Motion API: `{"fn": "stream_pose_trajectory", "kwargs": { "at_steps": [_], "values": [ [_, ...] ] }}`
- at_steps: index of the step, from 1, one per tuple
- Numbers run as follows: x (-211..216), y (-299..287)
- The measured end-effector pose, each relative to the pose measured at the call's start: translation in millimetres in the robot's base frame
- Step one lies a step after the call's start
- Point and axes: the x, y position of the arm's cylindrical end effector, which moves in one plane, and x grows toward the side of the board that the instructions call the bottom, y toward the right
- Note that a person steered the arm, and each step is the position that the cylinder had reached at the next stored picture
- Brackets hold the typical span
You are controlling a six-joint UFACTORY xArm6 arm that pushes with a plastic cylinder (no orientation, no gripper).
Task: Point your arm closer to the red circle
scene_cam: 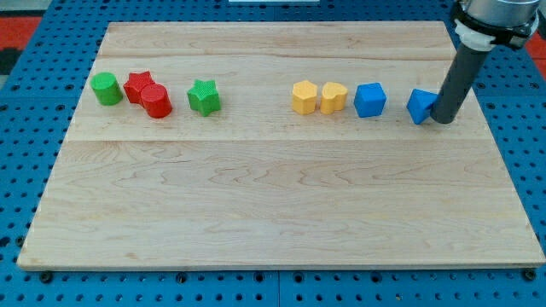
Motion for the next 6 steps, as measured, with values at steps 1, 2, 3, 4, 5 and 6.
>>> {"fn": "stream_pose_trajectory", "kwargs": {
  "at_steps": [1,2,3,4,5,6],
  "values": [
    [47.5,-19.7],
    [60.5,-105.8],
    [53.9,-206.1],
    [24.5,-273.8],
    [13.7,-345.5],
    [3.4,-393.4]
  ]
}}
